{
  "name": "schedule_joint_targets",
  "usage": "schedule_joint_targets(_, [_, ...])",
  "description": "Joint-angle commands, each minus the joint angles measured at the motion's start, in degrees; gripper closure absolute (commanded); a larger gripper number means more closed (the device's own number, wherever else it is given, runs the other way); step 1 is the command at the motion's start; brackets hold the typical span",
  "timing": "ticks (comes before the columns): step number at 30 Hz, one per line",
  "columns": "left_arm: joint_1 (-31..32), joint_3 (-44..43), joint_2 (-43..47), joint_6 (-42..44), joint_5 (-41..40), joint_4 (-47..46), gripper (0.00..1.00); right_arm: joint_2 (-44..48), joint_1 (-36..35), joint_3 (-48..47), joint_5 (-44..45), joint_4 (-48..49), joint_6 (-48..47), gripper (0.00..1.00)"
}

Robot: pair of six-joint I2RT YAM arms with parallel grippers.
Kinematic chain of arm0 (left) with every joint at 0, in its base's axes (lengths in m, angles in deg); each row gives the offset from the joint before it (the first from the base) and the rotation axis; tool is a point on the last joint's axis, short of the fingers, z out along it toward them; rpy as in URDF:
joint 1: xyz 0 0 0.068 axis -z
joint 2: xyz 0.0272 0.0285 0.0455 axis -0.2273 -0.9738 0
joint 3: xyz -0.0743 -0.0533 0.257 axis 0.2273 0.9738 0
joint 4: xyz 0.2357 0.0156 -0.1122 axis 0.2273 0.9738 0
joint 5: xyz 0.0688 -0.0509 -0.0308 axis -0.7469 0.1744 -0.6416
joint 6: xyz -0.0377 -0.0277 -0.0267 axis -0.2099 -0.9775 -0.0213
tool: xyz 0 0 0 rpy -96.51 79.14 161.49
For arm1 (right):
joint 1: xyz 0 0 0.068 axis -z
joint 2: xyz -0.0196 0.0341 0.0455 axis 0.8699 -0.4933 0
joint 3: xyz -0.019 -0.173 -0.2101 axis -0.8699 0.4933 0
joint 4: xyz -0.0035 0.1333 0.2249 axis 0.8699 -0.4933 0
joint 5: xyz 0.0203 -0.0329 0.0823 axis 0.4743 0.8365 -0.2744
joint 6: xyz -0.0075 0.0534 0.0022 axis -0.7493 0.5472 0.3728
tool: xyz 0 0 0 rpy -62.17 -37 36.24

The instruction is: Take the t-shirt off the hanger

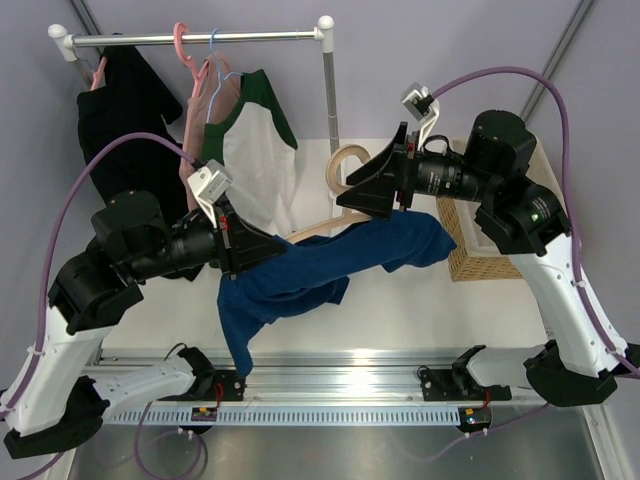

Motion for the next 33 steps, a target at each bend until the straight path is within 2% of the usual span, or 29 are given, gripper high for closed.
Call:
schedule_joint_targets(1, [0.2, -3.5, 0.6, -1.0, 4.4, -6.4, 1.00, 3.3, -0.5, 2.8, -1.8, 1.6, 0.1, 0.24])
schedule_joint_targets(5, [0.3, -3.4, 0.1, -1.5, 6.6, -6.5, 1.00, 4.1, -0.4, 4.0, -1.1, 1.4, -1.9, 0.23])
schedule_joint_targets(9, [0.3, -3.8, 0.2, -0.5, 5.0, -5.6, 1.00, 5.0, -0.4, 3.8, 1.6, -0.7, -3.1, 0.24])
schedule_joint_targets(13, [0.3, -5.3, -0.5, 1.5, 3.1, -4.0, 1.00, 8.4, -0.4, 7.5, 11.7, -0.5, -4.0, 0.24])
schedule_joint_targets(16, [0.3, -6.4, -1.7, 1.9, 3.9, -2.8, 1.00, 10.1, -0.4, 8.4, 15.6, -0.3, -5.1, 0.24])
schedule_joint_targets(20, [0.3, -7.6, -3.3, 1.9, 6.1, -2.8, 1.00, 9.0, -0.4, 7.6, 12.3, -0.4, -6.3, 0.23])
schedule_joint_targets(26, [0.3, -9.2, -4.6, 1.4, 9.0, -3.9, 1.00, 6.2, -0.4, 7.6, 0.7, 4.1, -3.5, 0.24])
schedule_joint_targets(29, [0.2, -9.7, -4.8, 0.7, 10.2, -5.7, 1.00, 5.3, -0.4, 8.3, -3.1, 7.0, -1.8, 0.35])
schedule_joint_targets(30, [0.3, -10.0, -4.8, 0.4, 10.8, -6.5, 1.00, 5.6, -0.4, 9.8, -4.2, 9.8, -0.3, 0.46])
schedule_joint_targets(33, [0.3, -9.7, -4.5, -0.2, 11.7, -8.3, 1.00, 6.3, -0.4, 11.4, -7.2, 13.7, 2.4, 0.69])
